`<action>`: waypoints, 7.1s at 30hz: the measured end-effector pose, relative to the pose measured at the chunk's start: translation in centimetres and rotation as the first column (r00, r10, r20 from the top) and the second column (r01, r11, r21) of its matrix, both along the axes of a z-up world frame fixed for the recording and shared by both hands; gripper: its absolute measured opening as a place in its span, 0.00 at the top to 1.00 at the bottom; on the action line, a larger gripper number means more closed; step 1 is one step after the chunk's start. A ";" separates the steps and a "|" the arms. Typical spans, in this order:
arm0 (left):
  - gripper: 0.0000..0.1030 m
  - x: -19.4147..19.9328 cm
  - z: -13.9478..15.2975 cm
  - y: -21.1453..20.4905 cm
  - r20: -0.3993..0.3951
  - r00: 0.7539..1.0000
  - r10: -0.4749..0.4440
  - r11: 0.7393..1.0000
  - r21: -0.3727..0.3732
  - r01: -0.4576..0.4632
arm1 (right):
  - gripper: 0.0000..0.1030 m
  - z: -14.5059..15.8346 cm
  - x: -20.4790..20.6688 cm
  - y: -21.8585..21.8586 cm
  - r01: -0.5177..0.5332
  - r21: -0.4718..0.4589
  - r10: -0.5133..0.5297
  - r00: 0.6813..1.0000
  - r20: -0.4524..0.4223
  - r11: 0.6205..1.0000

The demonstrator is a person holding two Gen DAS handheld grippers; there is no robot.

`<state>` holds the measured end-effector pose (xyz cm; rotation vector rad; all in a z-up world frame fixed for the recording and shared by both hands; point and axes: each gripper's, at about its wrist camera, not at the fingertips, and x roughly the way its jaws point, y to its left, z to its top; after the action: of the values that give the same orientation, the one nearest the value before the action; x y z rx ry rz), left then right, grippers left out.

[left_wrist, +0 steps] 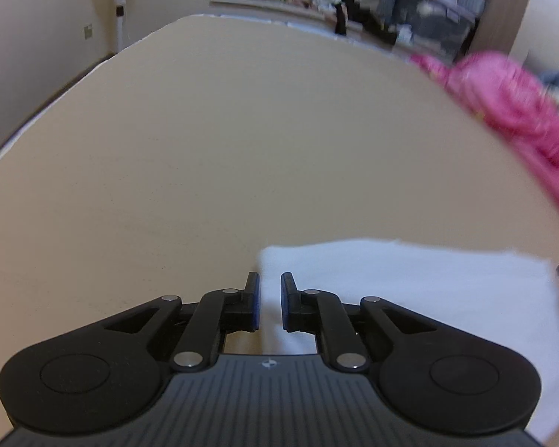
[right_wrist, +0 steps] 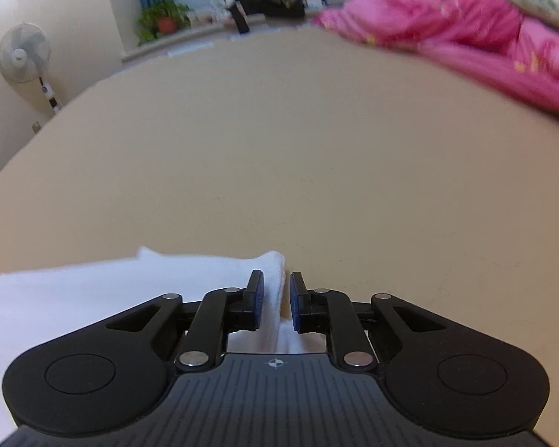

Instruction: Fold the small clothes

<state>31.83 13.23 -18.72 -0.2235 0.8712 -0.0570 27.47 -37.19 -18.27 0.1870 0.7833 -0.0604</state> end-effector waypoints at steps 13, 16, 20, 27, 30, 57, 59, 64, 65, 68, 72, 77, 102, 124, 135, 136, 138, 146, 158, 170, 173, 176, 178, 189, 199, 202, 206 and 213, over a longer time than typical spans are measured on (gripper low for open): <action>0.77 -12.9 3.0 0.9 -0.157 0.987 -0.023 0.994 -0.110 0.005 | 0.67 6.8 -13.1 -0.6 -0.078 0.120 0.088 0.993 -0.082 0.990; 0.77 -14.3 0.6 0.3 -0.216 0.974 -0.067 0.991 -0.127 0.040 | 0.67 3.8 -15.5 -1.0 -0.032 0.129 0.052 0.987 -0.154 0.991; 0.77 -14.2 -0.7 -0.7 -0.235 0.967 -0.099 0.994 -0.078 0.083 | 0.66 1.9 -15.7 -1.7 0.024 0.183 0.024 0.967 -0.255 0.983; 0.96 -15.2 -1.0 -1.2 -0.220 0.964 -0.147 0.989 -0.044 0.141 | 0.94 0.9 -16.1 -1.5 -0.019 0.163 0.066 0.954 -0.293 0.987; 0.96 -16.7 1.0 -0.4 -0.135 0.979 -0.151 0.987 -0.082 0.141 | 0.95 3.0 -17.5 -2.6 -0.011 0.219 0.053 0.981 -0.187 0.976; 0.83 -15.4 -1.3 -3.3 -0.230 0.969 -0.089 0.993 0.049 0.103 | 0.86 1.7 -17.6 -0.3 -0.067 0.019 0.070 0.974 -0.217 0.998; 0.84 -15.6 -1.0 -3.2 -0.216 0.973 -0.083 0.994 0.046 0.095 | 0.86 2.9 -18.1 -0.2 -0.076 0.022 0.079 0.986 -0.149 0.997; 0.84 -15.7 -0.7 -3.3 -0.203 0.976 -0.080 0.994 0.054 0.093 | 0.83 3.5 -18.2 -0.2 -0.067 0.004 0.068 0.993 -0.099 0.998; 0.84 -16.4 -0.5 -3.1 -0.199 0.977 -0.080 0.995 0.050 0.092 | 0.83 3.5 -18.2 -0.2 -0.063 0.004 0.063 0.993 -0.098 0.998; 0.83 -16.4 -0.2 -3.1 -0.190 0.979 -0.080 0.995 0.040 0.089 | 0.83 3.2 -17.4 0.0 -0.053 -0.003 0.053 0.994 -0.101 0.999; 0.83 -15.4 0.4 -3.1 -0.170 0.982 -0.078 0.996 0.018 0.082 | 0.82 1.3 -16.2 0.3 -0.046 -0.047 0.038 0.986 -0.164 0.998; 0.83 -15.1 1.7 -2.9 -0.090 0.994 -0.068 0.997 -0.035 0.065 | 0.82 1.0 -15.7 0.6 -0.043 -0.074 0.030 0.986 -0.164 0.996; 0.73 -16.3 3.2 0.0 -0.096 0.995 0.027 0.999 0.050 -0.023 | 0.67 3.5 -18.4 3.2 -0.010 -0.159 0.004 0.999 -0.041 0.987; 0.72 -24.3 7.3 10.9 0.002 0.983 0.184 0.980 0.075 -0.184 | 0.84 1.8 -23.1 34.0 -0.504 -0.033 0.505 0.860 0.075 0.863; 0.72 -24.1 7.2 11.8 -0.002 0.981 0.196 0.979 0.048 -0.196 | 0.61 -2.1 -23.8 42.0 -0.668 -0.286 0.672 0.734 -0.101 0.687; 0.72 -24.1 7.2 11.9 -0.002 0.980 0.200 0.979 0.046 -0.199 | 0.65 -2.1 -23.7 42.1 -0.667 -0.302 0.673 0.733 -0.101 0.681; 0.72 -24.2 7.2 12.0 -0.002 0.979 0.205 0.978 0.039 -0.205 | 0.88 -2.2 -23.0 42.4 -0.666 -0.322 0.672 0.732 -0.112 0.672; 0.72 -23.1 7.0 10.6 -0.011 0.983 0.184 0.982 0.050 -0.183 | 0.93 4.8 -20.0 37.0 -0.575 -0.148 0.586 0.809 0.039 0.805; 0.72 -21.2 6.1 6.9 -0.032 0.992 0.122 0.988 0.100 -0.118 | 0.93 11.9 -17.2 14.3 -0.183 0.162 0.146 0.965 0.218 0.970; 0.72 -19.3 4.7 3.7 -0.068 0.996 0.058 0.988 0.148 -0.048 | 0.93 2.0 -20.0 -1.3 0.315 0.173 -0.310 0.949 -0.060 0.933; 0.72 -18.9 4.4 2.8 -0.075 0.996 0.049 0.987 0.156 -0.037 | 0.93 5.1 -21.2 0.4 0.213 0.148 -0.233 0.963 0.135 0.966; 0.72 -18.5 4.2 2.1 -0.079 0.996 0.039 0.987 0.160 -0.026 | 0.93 5.5 -22.7 -0.1 0.234 0.165 -0.257 0.958 0.131 0.958; 0.72 -18.2 4.0 1.6 -0.082 0.996 0.034 0.986 0.165 -0.020 | 0.94 3.6 -23.0 -0.3 0.268 0.115 -0.269 0.963 -0.003 0.957; 0.72 -16.2 2.8 0.0 -0.092 0.996 -0.010 0.983 0.184 0.027 | 0.84 5.8 -20.6 -2.2 0.292 0.070 -0.294 0.956 0.022 0.954; 0.72 -17.3 2.4 -5.8 -0.005 0.991 -0.133 0.948 0.291 0.129 | 0.39 4.7 -13.5 -4.0 0.073 0.148 -0.083 0.994 0.064 0.986; 0.72 -17.7 2.4 -7.0 0.023 0.987 -0.160 0.941 0.304 0.145 | 0.42 3.4 -12.5 -4.0 0.055 0.170 -0.066 0.996 0.062 0.984; 0.72 -17.8 2.1 -8.2 0.046 0.985 -0.164 0.940 0.310 0.142 | 0.48 3.1 -10.0 -3.0 -0.023 0.175 0.003 0.994 0.112 0.984; 0.72 -17.1 1.3 -8.3 0.042 0.994 -0.100 0.959 0.269 0.085 | 0.55 0.8 -5.7 -0.8 -0.126 0.123 0.116 0.989 0.089 0.984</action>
<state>14.68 4.97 -17.38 0.0717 0.8243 -0.0317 21.76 -37.97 -17.47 0.2617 0.7160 0.1126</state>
